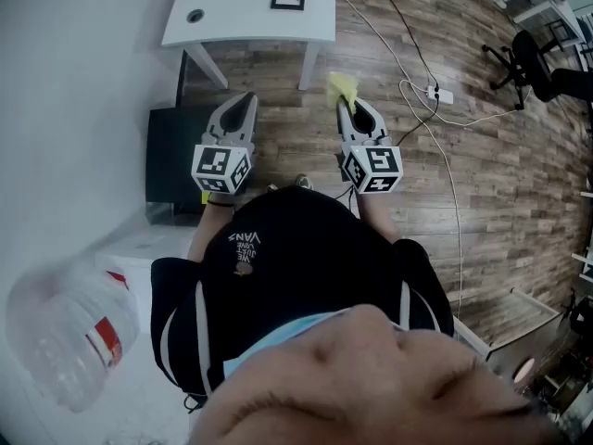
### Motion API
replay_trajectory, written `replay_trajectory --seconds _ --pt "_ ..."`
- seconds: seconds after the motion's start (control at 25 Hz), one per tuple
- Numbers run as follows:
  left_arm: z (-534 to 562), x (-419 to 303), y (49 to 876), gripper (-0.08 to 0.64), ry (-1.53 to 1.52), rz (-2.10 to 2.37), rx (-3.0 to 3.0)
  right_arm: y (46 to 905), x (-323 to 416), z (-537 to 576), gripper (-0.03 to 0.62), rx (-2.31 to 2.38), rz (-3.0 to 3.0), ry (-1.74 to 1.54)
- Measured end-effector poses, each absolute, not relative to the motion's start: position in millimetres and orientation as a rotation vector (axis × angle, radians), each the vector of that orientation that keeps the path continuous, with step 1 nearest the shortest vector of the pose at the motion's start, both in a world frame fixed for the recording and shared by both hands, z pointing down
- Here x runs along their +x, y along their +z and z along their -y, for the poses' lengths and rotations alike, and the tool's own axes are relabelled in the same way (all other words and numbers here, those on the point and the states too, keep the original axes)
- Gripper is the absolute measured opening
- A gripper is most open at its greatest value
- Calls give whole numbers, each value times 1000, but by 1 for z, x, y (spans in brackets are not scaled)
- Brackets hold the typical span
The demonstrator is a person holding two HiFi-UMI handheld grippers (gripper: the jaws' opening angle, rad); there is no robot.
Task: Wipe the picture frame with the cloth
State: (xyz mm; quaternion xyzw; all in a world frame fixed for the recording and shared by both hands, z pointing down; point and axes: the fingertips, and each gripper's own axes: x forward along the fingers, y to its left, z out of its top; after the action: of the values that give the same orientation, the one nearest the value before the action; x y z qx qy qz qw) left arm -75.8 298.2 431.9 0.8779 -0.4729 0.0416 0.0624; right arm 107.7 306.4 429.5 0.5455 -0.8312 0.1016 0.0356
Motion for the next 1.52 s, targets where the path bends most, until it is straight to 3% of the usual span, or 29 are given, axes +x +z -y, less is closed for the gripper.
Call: replay_trajectory --seconds 1.0,1.52 --pt "-290 -39 447 17 111 1550 2558 447 150 -278 46 1547 2629 382" --pt "-248 -58 455 17 98 1542 2533 451 129 -233 46 1526 2635 397"
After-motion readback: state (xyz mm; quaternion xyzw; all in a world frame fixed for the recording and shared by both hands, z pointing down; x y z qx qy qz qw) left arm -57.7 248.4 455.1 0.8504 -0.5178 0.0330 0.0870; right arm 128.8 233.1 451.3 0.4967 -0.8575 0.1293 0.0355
